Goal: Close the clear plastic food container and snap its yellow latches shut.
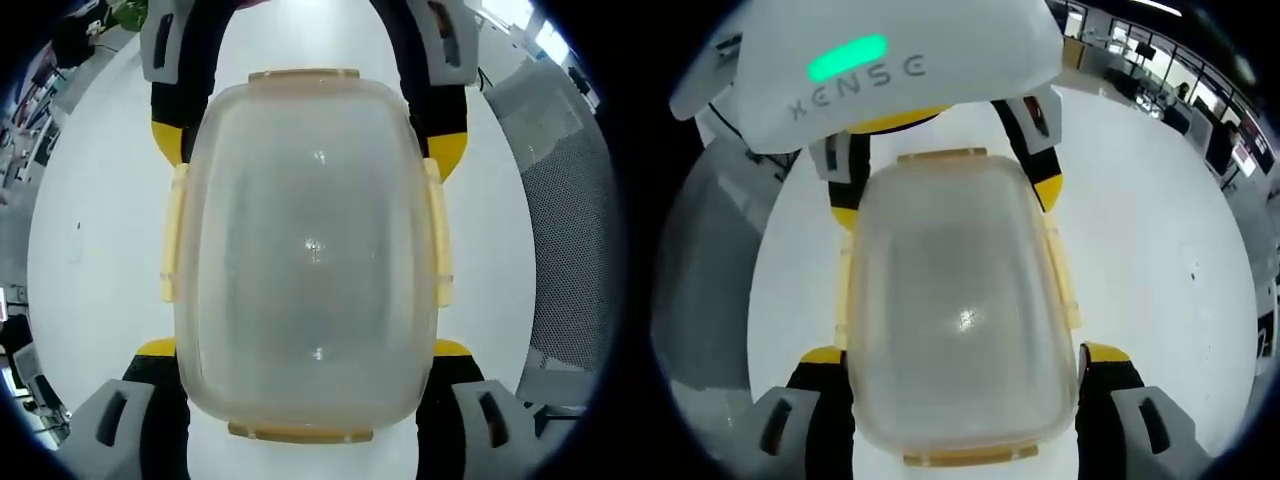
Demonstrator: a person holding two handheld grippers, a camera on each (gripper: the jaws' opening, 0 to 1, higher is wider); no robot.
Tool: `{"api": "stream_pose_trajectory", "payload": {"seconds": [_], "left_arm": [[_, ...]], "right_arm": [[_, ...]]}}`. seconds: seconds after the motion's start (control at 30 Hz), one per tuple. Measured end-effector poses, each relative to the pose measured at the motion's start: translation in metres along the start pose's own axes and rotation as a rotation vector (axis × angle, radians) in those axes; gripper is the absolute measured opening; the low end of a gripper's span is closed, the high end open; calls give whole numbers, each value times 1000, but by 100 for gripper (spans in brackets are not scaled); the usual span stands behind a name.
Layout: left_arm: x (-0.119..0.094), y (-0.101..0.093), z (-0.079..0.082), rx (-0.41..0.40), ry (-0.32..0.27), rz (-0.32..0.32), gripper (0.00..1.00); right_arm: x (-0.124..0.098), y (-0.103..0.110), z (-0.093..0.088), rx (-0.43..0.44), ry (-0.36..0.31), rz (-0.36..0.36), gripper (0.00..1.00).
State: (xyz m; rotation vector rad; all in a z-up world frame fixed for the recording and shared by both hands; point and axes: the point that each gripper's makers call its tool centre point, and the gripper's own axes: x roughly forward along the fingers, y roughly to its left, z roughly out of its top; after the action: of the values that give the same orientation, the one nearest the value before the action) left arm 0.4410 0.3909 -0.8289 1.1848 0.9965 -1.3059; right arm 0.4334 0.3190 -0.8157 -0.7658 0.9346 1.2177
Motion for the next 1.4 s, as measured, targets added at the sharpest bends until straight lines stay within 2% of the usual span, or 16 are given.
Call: {"api": "stream_pose_trajectory", "payload": {"seconds": [0.17, 0.43, 0.47, 0.5, 0.53, 0.7, 1.0, 1.17, 1.2, 1.27, 1.3, 1.4], "left_arm": [[-1, -1, 1, 0, -8, -2, 97], [-1, -1, 0, 5, 10, 1, 97], [-1, -1, 0, 4, 10, 1, 99], [-1, 1, 0, -1, 10, 11, 99], [-2, 4, -2, 2, 18, 25, 99], [-1, -1, -7, 4, 22, 10, 99], [-7, 4, -2, -16, -23, 36, 99], [-15, 2, 1, -20, -48, 48, 99], [-17, 4, 3, -27, -71, 58, 99], [-19, 5, 3, -45, -87, 73, 99], [-20, 5, 4, -60, -113, 79, 99], [-21, 0, 1, -120, -145, 70, 99]], "right_arm": [[-1, 0, -1, 0, 1, 1, 94], [0, 2, -2, -8, 5, 0, 96], [1, 3, -10, -49, 46, -3, 100], [4, 4, -9, -85, 45, -8, 100], [4, 6, -10, -53, 45, -7, 100], [3, 6, -3, 0, -4, 4, 100], [-4, 4, 1, -21, -42, -8, 100], [-14, 1, 13, 34, -132, -24, 100], [-18, -1, 16, 47, -157, -39, 100], [-20, -2, 18, 59, -181, -48, 100], [-22, -4, 19, 77, -198, -64, 100], [-25, -4, 21, 134, -246, -74, 100]]}}
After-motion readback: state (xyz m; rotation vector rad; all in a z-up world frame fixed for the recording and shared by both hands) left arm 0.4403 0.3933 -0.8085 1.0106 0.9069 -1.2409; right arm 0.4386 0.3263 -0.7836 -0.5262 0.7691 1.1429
